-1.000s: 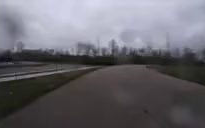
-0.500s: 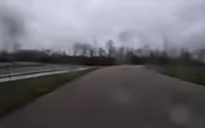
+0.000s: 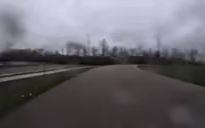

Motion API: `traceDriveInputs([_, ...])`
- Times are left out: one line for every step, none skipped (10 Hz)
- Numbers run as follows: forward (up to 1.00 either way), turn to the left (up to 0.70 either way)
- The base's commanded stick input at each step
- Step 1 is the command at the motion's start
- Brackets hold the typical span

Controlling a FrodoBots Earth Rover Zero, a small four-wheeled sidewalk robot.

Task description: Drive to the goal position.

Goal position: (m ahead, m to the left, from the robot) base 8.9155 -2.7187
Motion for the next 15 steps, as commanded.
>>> traceDriveInputs([0.7, 0.0])
traceDriveInputs([0.7, 0.0])
traceDriveInputs([0.7, 0.0])
traceDriveInputs([0.7, 0.0])
traceDriveInputs([0.7, 0.0])
traceDriveInputs([0.7, 0.0])
traceDriveInputs([0.7, 0.0])
traceDriveInputs([0.7, 0.0])
traceDriveInputs([0.7, 0.0])
traceDriveInputs([0.7, 0.0])
traceDriveInputs([0.7, 0.0])
traceDriveInputs([0.7, 0.0])
traceDriveInputs([0.7, 0.0])
traceDriveInputs([0.7, 0.0])
traceDriveInputs([0.7, 0.0])
